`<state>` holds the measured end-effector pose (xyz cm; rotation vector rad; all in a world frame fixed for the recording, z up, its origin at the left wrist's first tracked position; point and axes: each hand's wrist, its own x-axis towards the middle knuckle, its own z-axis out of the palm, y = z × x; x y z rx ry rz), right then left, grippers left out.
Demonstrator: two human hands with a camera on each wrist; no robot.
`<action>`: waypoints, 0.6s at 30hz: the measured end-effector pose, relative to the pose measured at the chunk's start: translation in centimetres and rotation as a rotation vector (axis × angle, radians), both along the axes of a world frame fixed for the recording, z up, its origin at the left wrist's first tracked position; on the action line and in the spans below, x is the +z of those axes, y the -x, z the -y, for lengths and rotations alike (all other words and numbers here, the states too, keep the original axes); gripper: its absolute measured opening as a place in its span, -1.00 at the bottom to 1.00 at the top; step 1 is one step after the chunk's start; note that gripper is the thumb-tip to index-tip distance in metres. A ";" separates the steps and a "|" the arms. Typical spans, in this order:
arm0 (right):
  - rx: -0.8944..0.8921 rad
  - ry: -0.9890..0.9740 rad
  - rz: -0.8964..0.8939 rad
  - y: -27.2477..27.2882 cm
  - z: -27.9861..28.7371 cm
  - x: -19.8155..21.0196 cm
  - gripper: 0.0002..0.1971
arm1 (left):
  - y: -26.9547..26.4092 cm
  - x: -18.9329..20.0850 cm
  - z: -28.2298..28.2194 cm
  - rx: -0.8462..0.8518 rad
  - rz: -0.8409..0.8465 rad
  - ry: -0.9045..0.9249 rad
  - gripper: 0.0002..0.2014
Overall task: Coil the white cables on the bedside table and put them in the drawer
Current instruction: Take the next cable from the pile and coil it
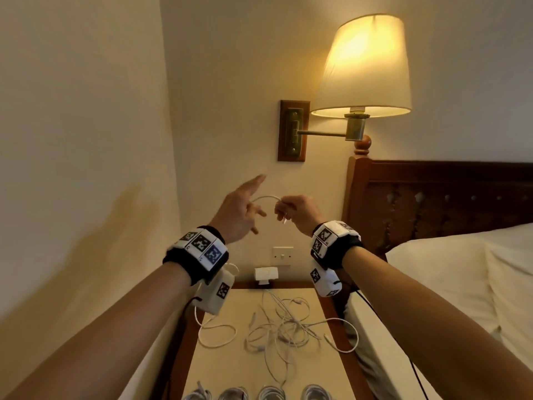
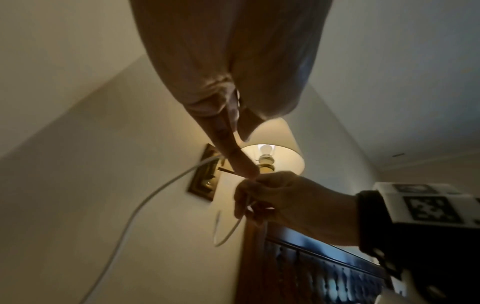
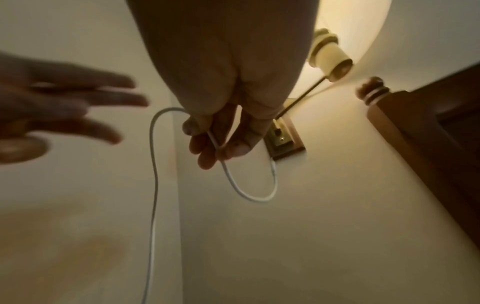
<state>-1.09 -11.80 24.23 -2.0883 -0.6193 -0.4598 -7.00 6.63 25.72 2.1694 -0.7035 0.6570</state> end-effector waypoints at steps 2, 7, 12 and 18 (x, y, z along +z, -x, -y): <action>0.012 0.166 0.116 1.4 0.3 0.0 -0.74 | -0.2 -0.2 1.1 -0.032 -0.003 -0.104 -0.43; 0.189 0.156 -0.036 4.4 1.9 0.1 -0.73 | 0.1 -1.2 0.7 0.019 0.245 -0.163 -0.89; 0.358 -0.309 -0.458 7.1 2.1 -0.4 -0.64 | 0.0 0.0 0.2 0.159 0.388 -0.078 -0.94; 0.497 -0.559 -0.631 10.2 3.2 -1.1 -0.65 | 0.2 0.4 -1.5 0.257 0.397 -0.014 -0.92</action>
